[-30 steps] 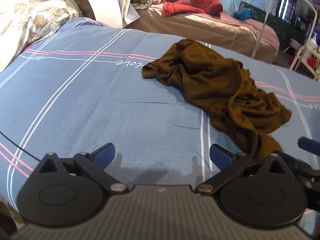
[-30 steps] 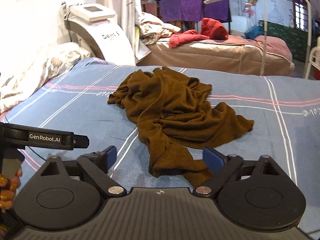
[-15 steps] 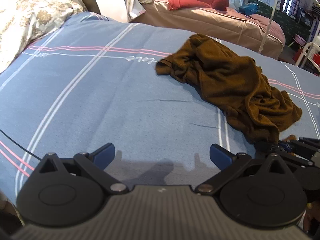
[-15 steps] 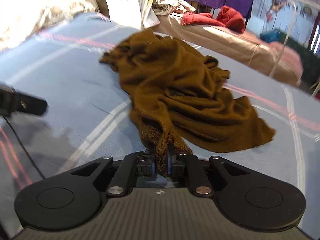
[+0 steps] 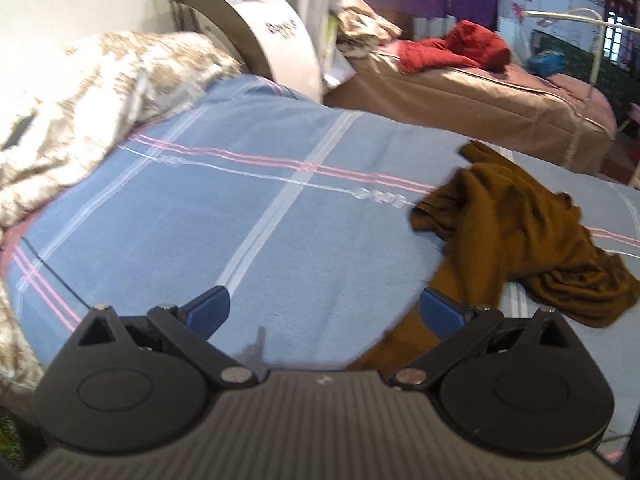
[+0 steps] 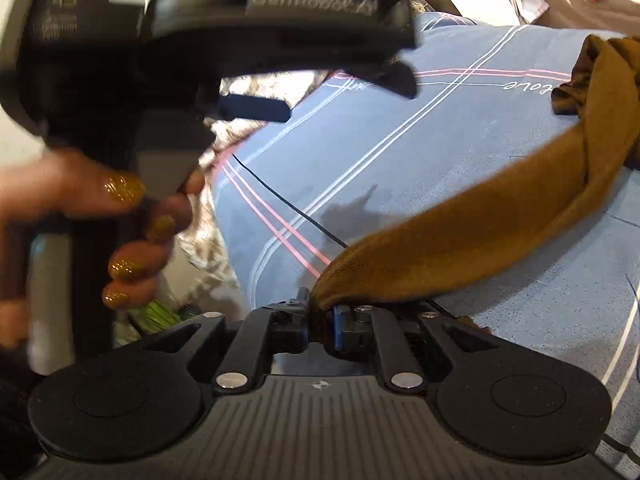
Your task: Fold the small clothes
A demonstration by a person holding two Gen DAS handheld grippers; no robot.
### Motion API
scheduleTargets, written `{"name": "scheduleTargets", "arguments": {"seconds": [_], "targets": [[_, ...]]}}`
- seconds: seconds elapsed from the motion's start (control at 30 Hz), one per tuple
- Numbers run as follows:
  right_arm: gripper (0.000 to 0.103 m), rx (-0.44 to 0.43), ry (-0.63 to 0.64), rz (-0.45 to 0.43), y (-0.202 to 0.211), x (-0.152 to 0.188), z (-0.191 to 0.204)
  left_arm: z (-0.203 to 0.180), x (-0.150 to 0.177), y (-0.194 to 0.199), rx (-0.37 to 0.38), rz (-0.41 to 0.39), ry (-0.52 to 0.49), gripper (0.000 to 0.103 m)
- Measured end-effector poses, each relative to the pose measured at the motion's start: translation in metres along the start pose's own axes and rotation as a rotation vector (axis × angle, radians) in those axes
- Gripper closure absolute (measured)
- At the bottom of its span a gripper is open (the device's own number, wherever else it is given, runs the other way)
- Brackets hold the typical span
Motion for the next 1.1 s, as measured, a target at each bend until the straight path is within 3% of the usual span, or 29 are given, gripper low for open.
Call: {"name": "scheduleTargets", "arguments": {"seconds": [0.07, 0.17, 0.37, 0.47, 0.53, 0.6, 0.67, 0.7, 0.77, 0.83, 0.9, 0.97, 1.03, 1.1], "targets": [[0.037, 0.104, -0.025, -0.006, 0.006, 0.001, -0.014, -0.011, 0.010, -0.008, 0.051, 0.034, -0.021, 0.000], [0.019, 0.228, -0.100, -0.101, 0.046, -0.002, -0.042, -0.036, 0.032, -0.026, 0.080, 0.093, -0.075, 0.000], [0.003, 0.592, -0.228, -0.345, 0.156, -0.002, -0.113, -0.085, 0.071, -0.058, 0.027, 0.182, -0.252, 0.000], [0.001, 0.766, -0.312, -0.415, 0.191, 0.008, -0.145, -0.106, 0.084, -0.065, -0.009, 0.150, -0.333, 0.000], [0.001, 0.785, -0.394, -0.453, 0.208, 0.016, -0.162, -0.111, 0.084, -0.067, -0.033, 0.090, -0.328, 0.001], [0.003, 0.746, -0.456, -0.473, 0.207, 0.021, -0.174, -0.112, 0.080, -0.074, -0.048, 0.068, -0.312, 0.011], [0.004, 0.697, -0.490, -0.493, 0.195, 0.022, -0.175, -0.110, 0.068, -0.082, -0.045, 0.065, -0.276, 0.044], [0.004, 0.674, -0.505, -0.506, 0.191, 0.023, -0.177, -0.107, 0.060, -0.087, -0.039, 0.078, -0.253, 0.053], [0.005, 0.644, -0.521, -0.527, 0.181, 0.021, -0.182, -0.099, 0.041, -0.099, -0.041, 0.081, -0.225, 0.085], [0.010, 0.613, -0.533, -0.540, 0.185, 0.019, -0.178, -0.092, 0.024, -0.115, -0.076, 0.074, -0.219, 0.087], [0.025, 0.564, -0.566, -0.550, 0.179, 0.013, -0.180, -0.084, 0.005, -0.132, -0.099, 0.065, -0.203, 0.088], [0.060, 0.546, -0.585, -0.547, 0.173, 0.009, -0.183, -0.074, -0.015, -0.148, -0.149, 0.048, -0.189, 0.089], [0.077, 0.574, -0.601, -0.530, 0.170, 0.004, -0.189, -0.063, -0.037, -0.158, -0.199, 0.007, -0.162, 0.089], [0.087, 0.561, -0.609, -0.527, 0.172, 0.003, -0.187, -0.052, -0.055, -0.165, -0.235, -0.010, -0.141, 0.089]]}}
Point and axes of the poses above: each gripper's, at about its wrist camera, not at the fingertips, and y roughly against the way its jaws point, z to its left, x to its underside, the point moved 4 cm from there along -y, roughly the way its jaws point, and after that the axes turned 9 degrees about -x, right-handed, at the moved point
